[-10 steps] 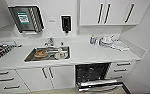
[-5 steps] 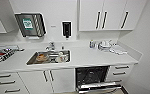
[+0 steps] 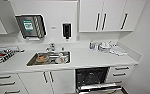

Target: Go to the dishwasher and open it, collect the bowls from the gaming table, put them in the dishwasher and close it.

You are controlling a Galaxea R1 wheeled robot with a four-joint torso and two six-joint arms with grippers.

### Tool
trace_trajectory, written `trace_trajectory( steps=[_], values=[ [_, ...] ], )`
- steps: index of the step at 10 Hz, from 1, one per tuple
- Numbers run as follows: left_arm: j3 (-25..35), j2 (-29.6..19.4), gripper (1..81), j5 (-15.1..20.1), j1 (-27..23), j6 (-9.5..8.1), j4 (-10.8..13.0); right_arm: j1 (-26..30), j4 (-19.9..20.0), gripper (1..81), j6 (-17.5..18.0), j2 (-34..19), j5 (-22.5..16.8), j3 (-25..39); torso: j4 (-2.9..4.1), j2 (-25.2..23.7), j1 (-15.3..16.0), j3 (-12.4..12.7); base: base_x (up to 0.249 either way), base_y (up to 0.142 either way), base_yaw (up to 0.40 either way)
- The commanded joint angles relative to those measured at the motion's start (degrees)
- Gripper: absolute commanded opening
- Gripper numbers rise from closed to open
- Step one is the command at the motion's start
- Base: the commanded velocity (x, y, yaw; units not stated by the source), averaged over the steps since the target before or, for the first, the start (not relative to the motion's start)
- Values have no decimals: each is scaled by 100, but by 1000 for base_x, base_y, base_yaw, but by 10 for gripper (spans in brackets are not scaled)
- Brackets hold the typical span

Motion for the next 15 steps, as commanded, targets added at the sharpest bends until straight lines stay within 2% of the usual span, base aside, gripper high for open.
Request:
trace_trajectory(
  steps=[1,2,3,4,6,7,9,10,14,15],
  values=[
    [54,-94,811,337,-156,23,16,211,-81,811,-23,-106,-261,-17,0,176,-36,0,0,0,0],
    [54,-94,811,337,-156,23,16,211,-81,811,-23,-62,-261,-88,0,176,-36,0,0,0,0],
    [54,-85,811,337,-156,23,25,202,-72,811,-23,-1,-261,-183,0,72,-17,193,0,0,0],
    [54,-85,811,337,-156,23,8,202,-64,811,-23,43,-253,-263,0,96,-30,575,0,0,0],
    [-6,-51,811,337,-156,5,8,202,-72,811,-23,96,-253,-342,0,131,-33,709,0,0,0],
    [-181,54,811,337,-156,-12,8,201,-72,811,-23,114,-253,-360,0,136,-30,1436,0,0,0],
    [-560,283,811,337,-156,-21,-10,193,-72,811,-23,114,-261,-360,0,136,-36,704,0,0,0],
    [-727,380,811,337,-156,-30,-10,193,-82,811,-23,157,-305,-377,0,133,-36,855,0,0,0],
    [-1484,881,811,345,-156,-47,-19,-87,59,811,65,562,-367,-1019,0,131,-36,931,0,0,0],
    [-1623,986,811,345,-156,-47,-19,-219,494,811,-23,823,-297,-1315,0,131,-36,933,0,0,0]
  ],
)
